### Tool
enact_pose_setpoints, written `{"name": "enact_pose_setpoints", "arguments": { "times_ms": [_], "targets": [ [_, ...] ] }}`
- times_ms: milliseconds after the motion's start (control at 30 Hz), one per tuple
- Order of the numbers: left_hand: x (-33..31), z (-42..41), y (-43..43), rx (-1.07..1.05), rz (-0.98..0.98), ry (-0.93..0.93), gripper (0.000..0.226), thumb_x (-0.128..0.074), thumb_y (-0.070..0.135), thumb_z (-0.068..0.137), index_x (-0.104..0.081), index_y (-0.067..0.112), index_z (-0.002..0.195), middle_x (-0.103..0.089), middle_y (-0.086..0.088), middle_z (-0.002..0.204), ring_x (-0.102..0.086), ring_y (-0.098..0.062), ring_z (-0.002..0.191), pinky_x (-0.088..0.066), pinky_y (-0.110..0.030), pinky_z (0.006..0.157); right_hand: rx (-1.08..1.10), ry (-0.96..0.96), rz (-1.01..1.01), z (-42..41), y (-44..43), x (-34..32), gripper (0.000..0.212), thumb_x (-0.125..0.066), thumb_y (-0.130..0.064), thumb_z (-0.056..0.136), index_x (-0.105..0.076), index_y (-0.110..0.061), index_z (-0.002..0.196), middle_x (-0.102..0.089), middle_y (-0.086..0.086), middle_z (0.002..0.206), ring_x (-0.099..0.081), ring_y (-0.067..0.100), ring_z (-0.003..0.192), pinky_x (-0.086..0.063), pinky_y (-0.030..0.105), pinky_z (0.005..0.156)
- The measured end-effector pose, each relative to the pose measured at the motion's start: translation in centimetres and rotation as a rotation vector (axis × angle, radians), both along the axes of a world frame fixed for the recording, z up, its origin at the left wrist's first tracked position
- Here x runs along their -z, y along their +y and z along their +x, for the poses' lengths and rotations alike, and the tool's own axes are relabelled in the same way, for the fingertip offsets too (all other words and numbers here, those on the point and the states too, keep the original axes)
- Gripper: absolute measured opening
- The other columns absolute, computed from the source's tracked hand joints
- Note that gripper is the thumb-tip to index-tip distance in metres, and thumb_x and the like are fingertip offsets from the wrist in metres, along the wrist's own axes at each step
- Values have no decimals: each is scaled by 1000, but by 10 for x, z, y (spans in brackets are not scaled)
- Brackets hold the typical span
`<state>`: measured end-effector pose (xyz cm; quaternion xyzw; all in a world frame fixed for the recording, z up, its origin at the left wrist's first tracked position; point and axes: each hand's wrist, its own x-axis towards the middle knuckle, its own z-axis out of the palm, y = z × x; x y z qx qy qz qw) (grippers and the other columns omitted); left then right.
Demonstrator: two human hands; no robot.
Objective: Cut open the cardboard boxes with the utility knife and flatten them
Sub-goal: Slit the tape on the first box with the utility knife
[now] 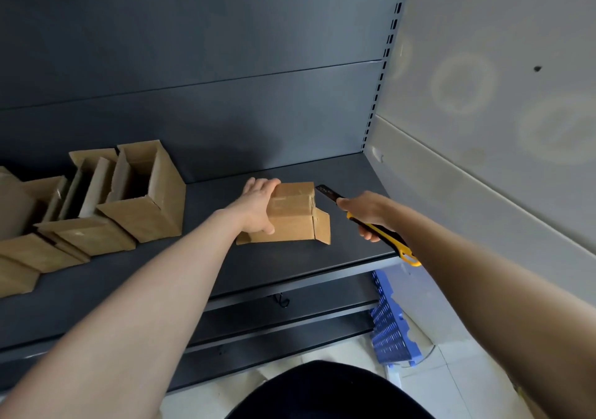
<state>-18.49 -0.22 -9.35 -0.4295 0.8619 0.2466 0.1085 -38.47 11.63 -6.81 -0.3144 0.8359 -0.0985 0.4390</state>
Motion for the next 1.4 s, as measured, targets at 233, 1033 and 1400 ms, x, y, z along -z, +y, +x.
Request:
{"name": "enact_pose_setpoints", "arguments": {
  "times_ms": [233, 1033, 1400],
  "targets": [
    [4, 5, -1, -23, 22, 6, 107, -77, 12, 74, -5, 26, 151, -4, 6, 158, 13, -21, 146, -17, -49, 117, -7, -155, -6, 0, 7, 5, 49, -37, -54, 96, -52, -8, 85, -55, 9, 60, -49, 20, 49, -44, 26, 51],
    [8, 1, -2, -55, -3, 34, 104, -79, 15, 70, -13, 23, 150, -16, 1, 152, -9, -21, 142, -35, -44, 107, -38, -83, 31, 2, 13, 5, 46, -41, -56, 94, -52, -12, 84, -57, 9, 60, -50, 19, 49, -44, 25, 51],
    [7, 3, 1, -88, 12, 70, 103, -78, 12, 70, -15, 23, 150, -16, 1, 152, -10, -21, 142, -33, -44, 108, -16, -66, -9, 8, 8, 5, 49, -41, -55, 94, -53, -7, 93, -56, 9, 57, -49, 19, 47, -44, 24, 50]
  ]
}}
